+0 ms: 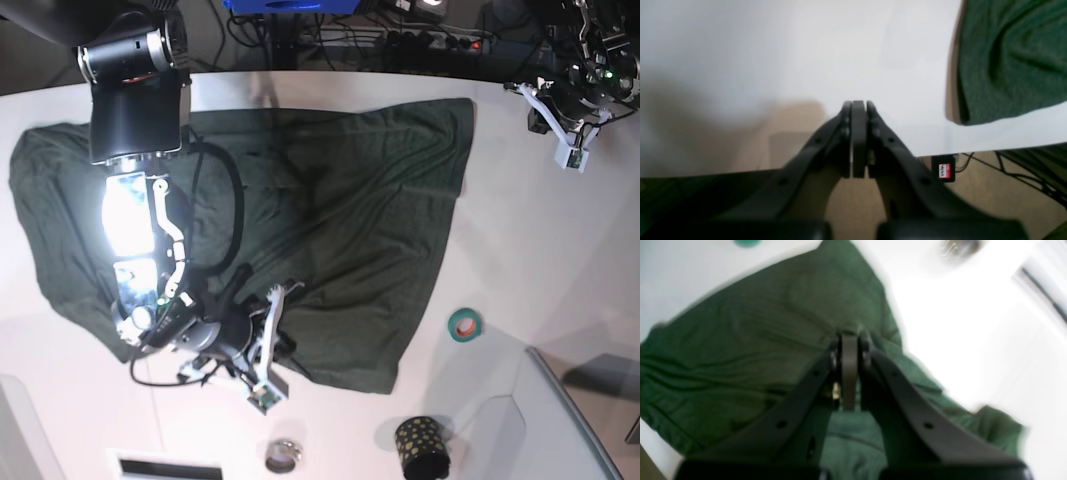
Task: Layout the t-shirt on the table in an organized manner, then fold the t-shirt properly
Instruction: 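Drag the grasped fabric with the right gripper away from the left gripper, then move the right gripper back to the shirt corner and grasp it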
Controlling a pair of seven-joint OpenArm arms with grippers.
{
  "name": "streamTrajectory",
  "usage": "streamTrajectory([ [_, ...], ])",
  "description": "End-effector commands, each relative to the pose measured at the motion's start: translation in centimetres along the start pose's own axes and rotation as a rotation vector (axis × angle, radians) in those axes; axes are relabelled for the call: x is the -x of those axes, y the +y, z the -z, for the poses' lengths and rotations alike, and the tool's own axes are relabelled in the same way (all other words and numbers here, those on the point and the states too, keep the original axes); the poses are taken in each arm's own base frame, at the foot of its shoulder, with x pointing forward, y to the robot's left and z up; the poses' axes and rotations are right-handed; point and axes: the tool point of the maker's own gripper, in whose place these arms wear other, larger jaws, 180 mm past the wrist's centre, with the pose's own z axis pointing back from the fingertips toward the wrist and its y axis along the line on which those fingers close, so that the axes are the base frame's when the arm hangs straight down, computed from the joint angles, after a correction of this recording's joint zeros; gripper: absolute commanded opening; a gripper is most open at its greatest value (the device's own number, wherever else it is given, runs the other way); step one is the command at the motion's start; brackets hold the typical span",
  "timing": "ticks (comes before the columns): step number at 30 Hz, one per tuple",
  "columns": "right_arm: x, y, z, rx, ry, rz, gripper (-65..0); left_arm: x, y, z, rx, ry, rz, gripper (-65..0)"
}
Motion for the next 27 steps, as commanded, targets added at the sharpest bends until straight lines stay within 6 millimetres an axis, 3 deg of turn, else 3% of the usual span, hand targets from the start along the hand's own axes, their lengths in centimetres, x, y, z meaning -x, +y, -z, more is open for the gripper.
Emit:
streamTrajectory([
  [1, -1.6, -0.4, 0.1, 0.001, -0.050, 0.003, -64.2, -1.0, 0.5, -0.4, -0.012, -0.031, 0.014, -65.0],
  [7, 1.7, 0.3, 3.3, -0.071, 0.038, 0.074, -60.9, -1.1, 0.7, -0.5, -0.016, -0.036, 0.011, -65.0],
  [9, 2.6, 0.5, 3.8, -0.086, 0.075, 0.081, -48.9, -1.2, 0.8, -0.6, -0.019, -0.037, 0.012, -65.0],
  [12, 3.6, 0.3, 3.0, -0.073, 0.114, 0.071, -21.6, -1.2, 0.8, -0.6, -0.019, -0.037, 0.012, -65.0],
  [13, 4.2, 0.1, 2.3, -0.057, 0.119, 0.066, -14.9, -1.2, 0.8, -0.6, -0.020, -0.038, 0.011, -65.0],
  [14, 4.0, -0.7, 1.1, -0.020, 0.092, 0.062, -12.5, -1.2, 0.9, -0.6, -0.021, -0.037, 0.012, -65.0],
  [18, 6.2, -3.4, -4.0, 0.123, 0.041, 0.106, -19.2, -1.0, 1.1, -0.7, -0.024, -0.033, 0.017, -65.0],
  [22, 12.3, -5.5, -7.9, 0.232, 0.117, 0.192, -30.6, -0.8, 1.0, -0.7, -0.022, -0.028, 0.018, -65.0],
  [25, 16.8, -5.5, -10.1, 0.263, 0.203, 0.210, -30.2, 0.3, 1.0, -0.9, -0.021, -0.003, 0.022, -65.0],
  [27, 18.6, -5.0, -11.4, 0.263, 0.249, 0.183, -29.6, 1.0, 2.5, -1.5, -0.049, 0.017, 0.032, -65.0],
])
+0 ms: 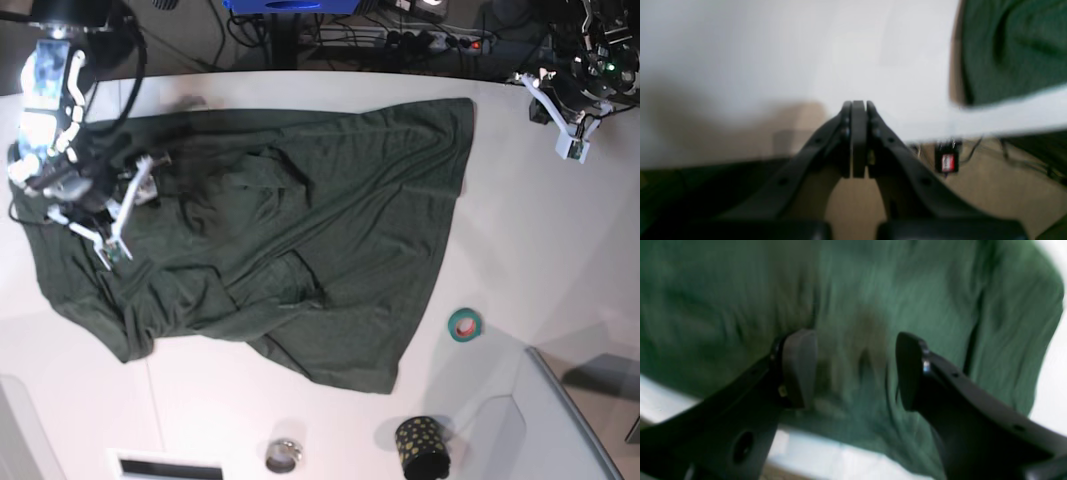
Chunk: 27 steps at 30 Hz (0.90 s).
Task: Layout the t-shirt on the table in an organized manner, then fold the t-shirt properly
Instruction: 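Move the right gripper back to the shirt corner and grasp it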
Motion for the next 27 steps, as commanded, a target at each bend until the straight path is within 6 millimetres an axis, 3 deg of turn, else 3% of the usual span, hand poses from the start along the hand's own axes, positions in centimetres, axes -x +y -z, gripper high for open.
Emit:
streamTrajectory([
  [1, -2.0, -0.6, -1.0, 0.020, -0.074, -0.025, -28.7, -0.6, 2.5, -1.1, -0.057, -0.018, 0.011, -65.0],
  [6, -3.6, 6.2, -2.0, -0.104, -0.124, -0.180, -20.0, -0.9, 4.9, -2.4, -0.114, -0.041, -0.015, -65.0],
  [8, -4.6, 7.0, -1.9, -0.116, -0.155, -0.187, -20.9, -1.0, 4.7, -2.4, -0.092, -0.045, 0.008, -65.0],
  [10, -5.6, 5.1, -1.1, -0.062, -0.184, -0.079, -21.8, -1.0, 4.2, -2.4, -0.060, -0.046, 0.038, -65.0],
  [12, -5.2, 1.1, -0.2, 0.041, -0.172, 0.063, -21.2, -0.4, 5.0, -3.0, -0.072, -0.044, 0.025, -65.0],
  [15, -2.6, -4.2, 1.0, 0.135, -0.105, 0.177, -21.5, 0.1, 6.5, -3.9, -0.111, -0.050, -0.010, -65.0],
  [17, -0.5, -6.1, 1.6, 0.160, -0.050, 0.216, -21.5, 0.5, 6.6, -4.0, -0.120, -0.056, -0.039, -65.0],
  [19, 1.1, -6.9, 1.8, 0.169, -0.010, 0.225, -21.5, 0.6, 6.5, -4.0, -0.120, -0.058, -0.047, -65.0],
  [21, 3.1, -6.3, 1.7, 0.161, 0.030, 0.219, -21.5, 0.8, 5.9, -3.7, -0.109, -0.057, -0.054, -65.0],
  [27, 5.1, -5.2, 1.1, 0.153, 0.063, 0.210, -21.2, 0.7, 5.6, -3.5, -0.103, -0.061, -0.059, -65.0],
])
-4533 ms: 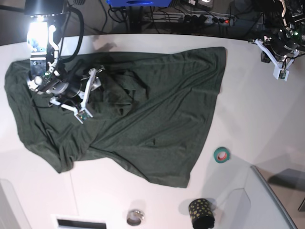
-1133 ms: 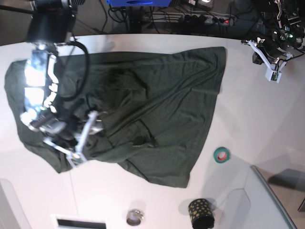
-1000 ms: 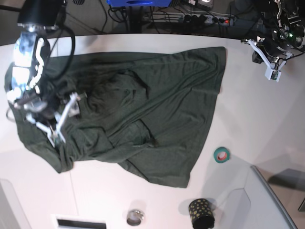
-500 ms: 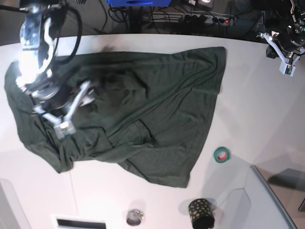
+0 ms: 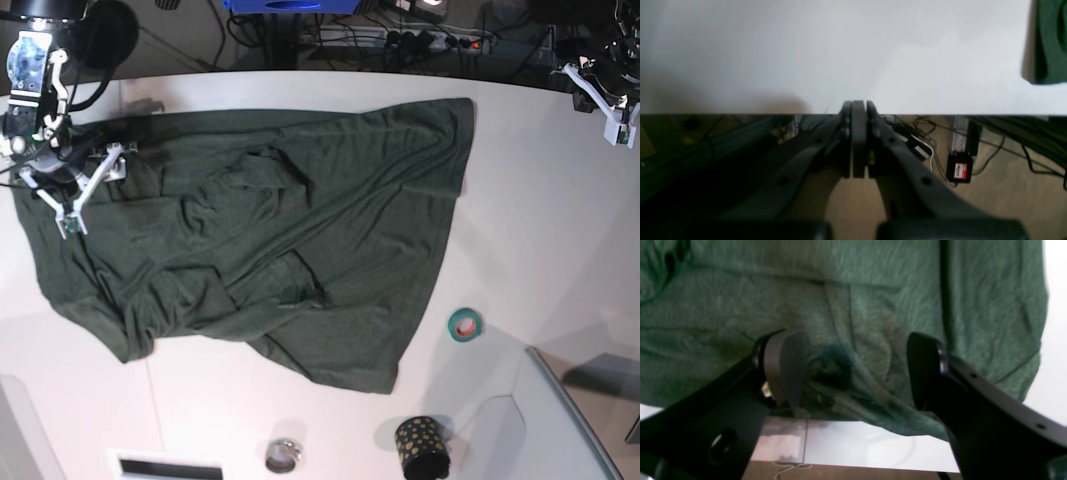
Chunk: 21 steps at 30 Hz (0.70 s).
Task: Layout the t-shirt on the table in an organized manner, then fold the t-shirt properly
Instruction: 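Move the right gripper back to the shirt corner and grasp it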
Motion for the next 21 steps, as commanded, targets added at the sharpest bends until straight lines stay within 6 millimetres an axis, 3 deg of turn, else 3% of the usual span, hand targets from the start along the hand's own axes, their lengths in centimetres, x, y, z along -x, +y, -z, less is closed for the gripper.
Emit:
streamTrajectory([
  [1, -1.3, -0.8, -0.2, 0.013, -0.038, -0.002, -21.2, -1.0, 0.7, -0.5, -0.014, -0.030, 0.016, -65.0],
  [7, 0.4, -0.6, 1.2, -0.009, -0.029, 0.027, -22.5, -1.2, 1.0, -0.5, -0.019, -0.030, 0.021, -65.0],
  [9, 1.1, -0.5, 1.6, -0.015, -0.010, 0.034, -31.1, -0.8, 1.3, -0.5, -0.037, -0.008, 0.040, -65.0],
  [12, 1.8, -0.3, 1.8, -0.020, 0.008, 0.039, -51.5, -0.3, 1.8, -0.3, -0.065, 0.008, 0.066, -65.0],
  [13, 2.5, -0.2, 1.6, -0.022, 0.020, 0.036, -53.6, -0.2, 1.8, 0.0, -0.063, -0.004, 0.061, -65.0],
  [21, 3.1, 0.3, -1.6, 0.001, -0.018, -0.025, -54.2, 3.2, 1.2, 1.8, -0.016, 0.022, -0.032, -65.0],
])
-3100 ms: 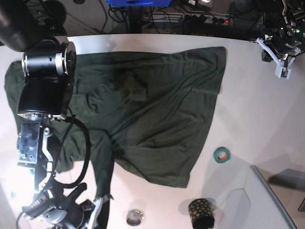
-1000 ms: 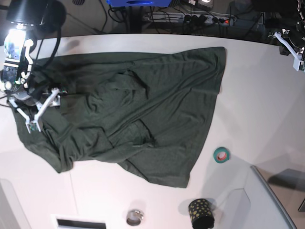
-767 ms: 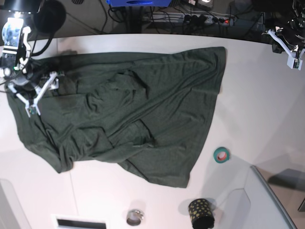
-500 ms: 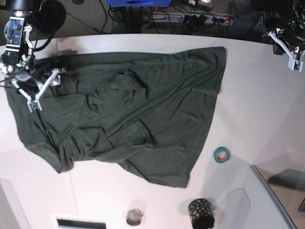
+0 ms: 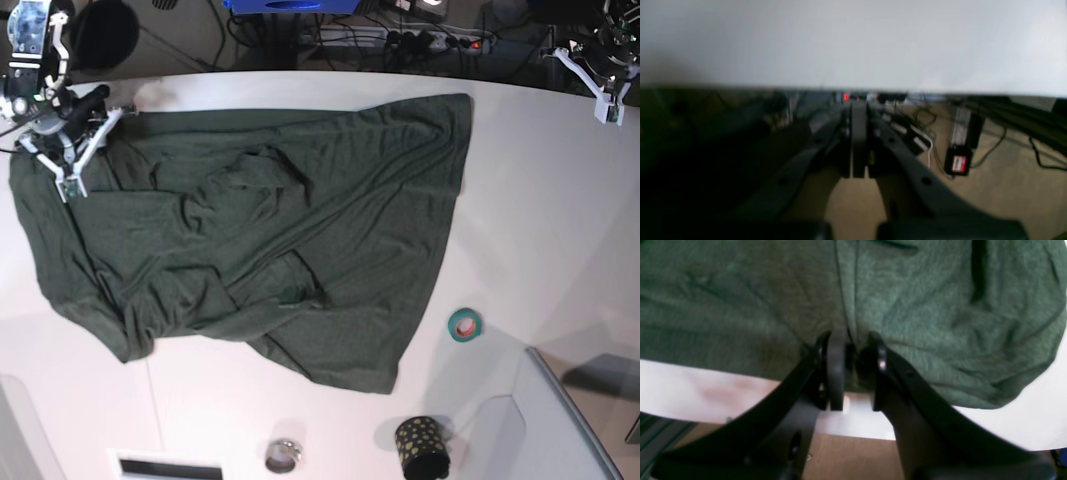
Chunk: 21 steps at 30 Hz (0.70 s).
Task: Layout the t-shirt on the table in an organized manner, then fold the t-shirt properly
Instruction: 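Move the right gripper back to the shirt corner and grasp it, then grasp the opposite shirt corner with the left gripper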
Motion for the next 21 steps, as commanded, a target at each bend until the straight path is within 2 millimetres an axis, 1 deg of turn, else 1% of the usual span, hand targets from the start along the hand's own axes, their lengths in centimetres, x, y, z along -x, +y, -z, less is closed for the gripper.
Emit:
streamTrajectory([
  [1, -1.0, -0.5, -0.3, 0.010, -0.033, -0.006, -53.7, -1.0, 0.8, -0.5, -0.015, -0.036, 0.011, -65.0],
  [4, -0.7, -0.1, -0.2, 0.001, -0.026, 0.005, -53.4, -0.7, -0.1, -0.2, -0.001, -0.038, -0.007, -65.0],
  [5, -0.6, 0.3, -0.1, -0.006, -0.025, 0.012, -52.4, -1.0, -0.2, -0.3, -0.002, -0.046, -0.004, -65.0],
  [6, -0.6, 0.4, -0.1, -0.008, -0.026, 0.020, -50.1, -1.6, -0.3, -0.3, -0.002, -0.060, -0.003, -65.0],
  [10, -1.0, 0.5, -0.3, -0.006, -0.041, 0.022, -35.1, -2.2, -1.9, -0.4, 0.011, -0.089, -0.009, -65.0],
  [12, -1.1, 0.5, -0.3, -0.006, -0.044, 0.022, -30.2, -2.7, -2.8, -0.6, 0.018, -0.109, -0.011, -65.0],
  [13, -1.1, 0.5, -0.3, -0.006, -0.045, 0.022, -29.4, -2.6, -3.2, -0.7, 0.020, -0.110, -0.017, -65.0],
  [14, -1.2, 0.5, -0.3, -0.006, -0.047, 0.022, -29.4, -2.2, -3.6, -0.7, 0.024, -0.095, -0.020, -62.0],
  [16, -1.4, 0.4, -0.3, -0.005, -0.051, 0.022, -29.4, -1.9, -4.0, -0.6, 0.030, -0.076, -0.022, -44.1],
  [17, -1.5, 0.4, -0.3, -0.005, -0.053, 0.022, -29.4, -1.9, -4.5, -0.5, 0.039, -0.073, -0.026, -36.7],
  [19, -1.6, 0.4, -0.2, -0.004, -0.055, 0.022, -29.4, -2.1, -6.8, -0.1, 0.103, -0.090, -0.038, -23.7],
  [20, -1.7, 0.4, -0.2, -0.005, -0.058, 0.023, -29.4, -2.5, -7.8, 0.0, 0.137, -0.106, -0.047, -19.7],
  [21, -1.7, 0.4, -0.1, -0.005, -0.057, 0.024, -29.4, -2.9, -8.7, 0.1, 0.167, -0.123, -0.057, -17.6],
])
